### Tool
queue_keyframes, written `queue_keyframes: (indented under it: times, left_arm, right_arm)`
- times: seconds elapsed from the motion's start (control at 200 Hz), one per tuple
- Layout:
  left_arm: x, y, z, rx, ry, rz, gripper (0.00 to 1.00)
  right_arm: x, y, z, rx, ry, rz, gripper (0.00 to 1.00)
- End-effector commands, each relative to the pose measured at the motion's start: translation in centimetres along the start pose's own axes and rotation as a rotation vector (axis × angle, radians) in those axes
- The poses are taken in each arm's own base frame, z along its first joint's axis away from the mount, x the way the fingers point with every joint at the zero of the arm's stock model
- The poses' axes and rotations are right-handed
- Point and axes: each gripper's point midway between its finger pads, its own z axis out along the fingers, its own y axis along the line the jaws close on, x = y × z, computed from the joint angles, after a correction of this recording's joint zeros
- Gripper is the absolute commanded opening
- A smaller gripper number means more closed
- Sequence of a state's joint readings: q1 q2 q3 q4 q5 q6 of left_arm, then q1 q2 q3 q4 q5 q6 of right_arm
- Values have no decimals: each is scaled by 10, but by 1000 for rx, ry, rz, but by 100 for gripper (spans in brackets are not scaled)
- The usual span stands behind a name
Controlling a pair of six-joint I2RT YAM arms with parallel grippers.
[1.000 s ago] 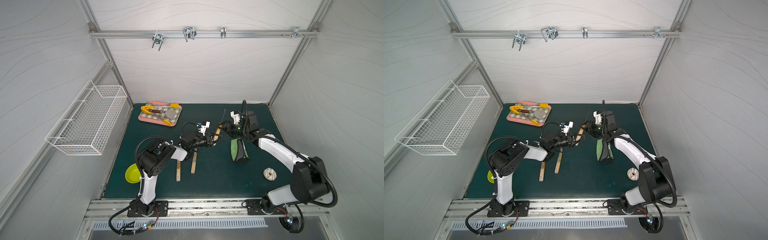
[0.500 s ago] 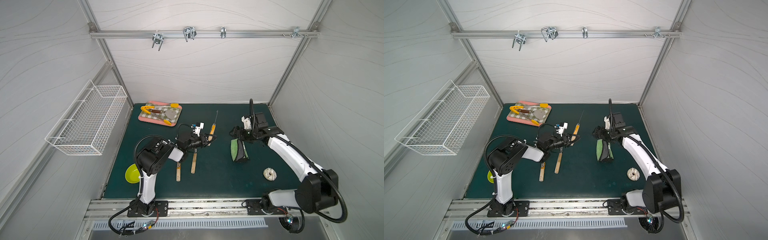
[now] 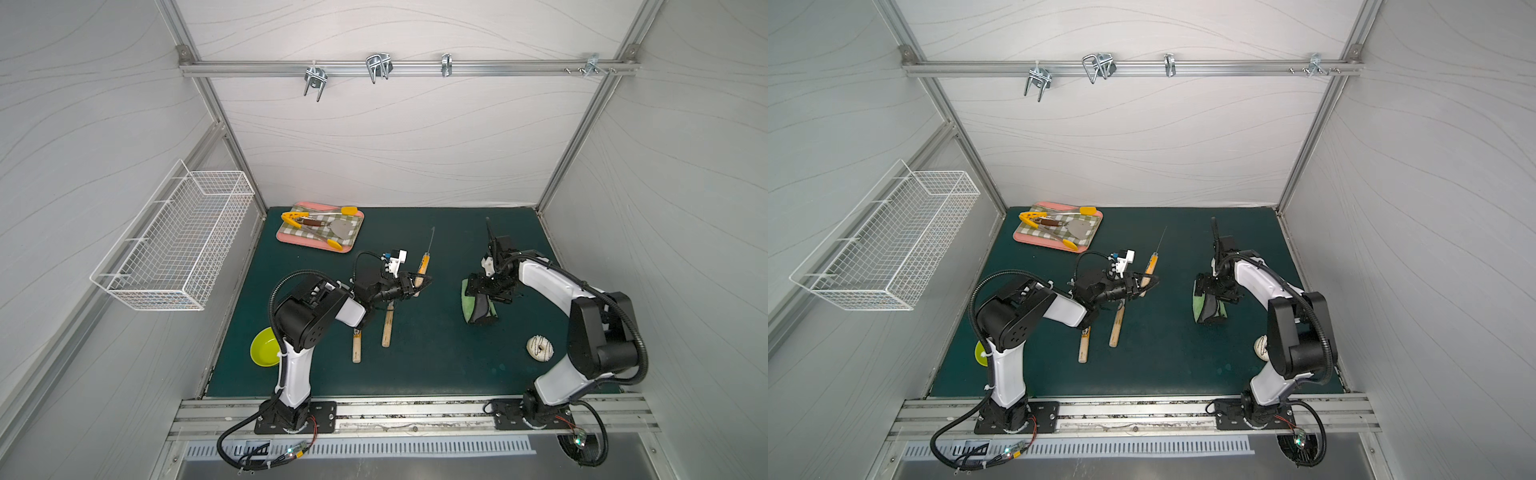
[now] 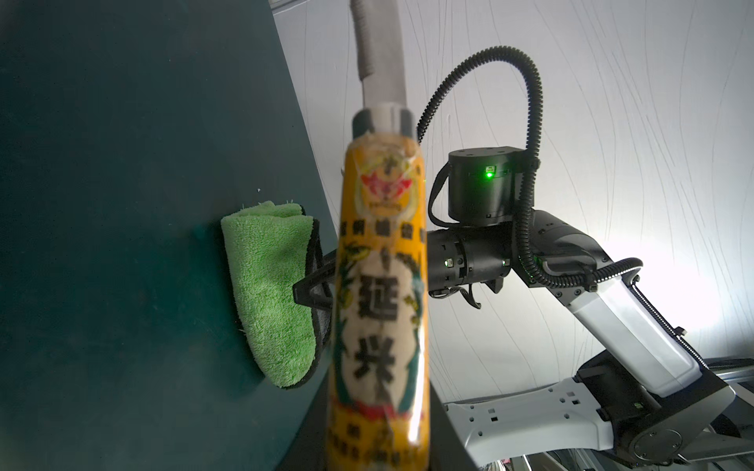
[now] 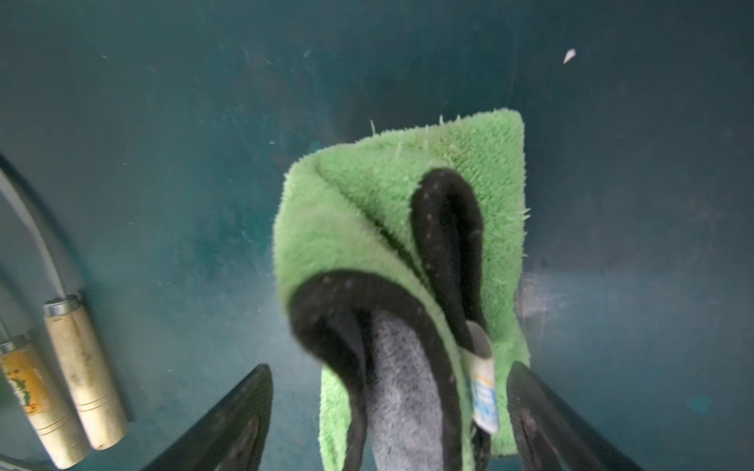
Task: Wipe small sickles with rags
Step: Pick up the rag from the center of the board, then wipe the small sickle.
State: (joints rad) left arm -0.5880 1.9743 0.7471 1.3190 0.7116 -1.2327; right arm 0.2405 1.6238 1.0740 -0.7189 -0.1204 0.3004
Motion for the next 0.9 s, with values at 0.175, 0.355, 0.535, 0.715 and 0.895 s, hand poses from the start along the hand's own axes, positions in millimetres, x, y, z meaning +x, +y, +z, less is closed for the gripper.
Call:
queue_keyframes:
  times: [0.175,0.355,0.535,0.715,0.895]
  left_arm:
    - [-1,-19,-1,73,2,66,0]
    - [2,-20,-3,70,6,64,0]
    - [5,-23,-6,74,11,55,0]
    - [12,-36,-6,98,37,51,0]
    - [19,-50,-6,116,36,49,0]
  right_arm:
    - [4,-8,24,26,67,-11,71]
    - [-6,-7,28,-9,58,6,33]
    - [-27,5,9,-180,-50,60,16]
    - [-68,24,-26,-449,-191,152,10]
    - [-116,50,-46,-705,-270,188,9]
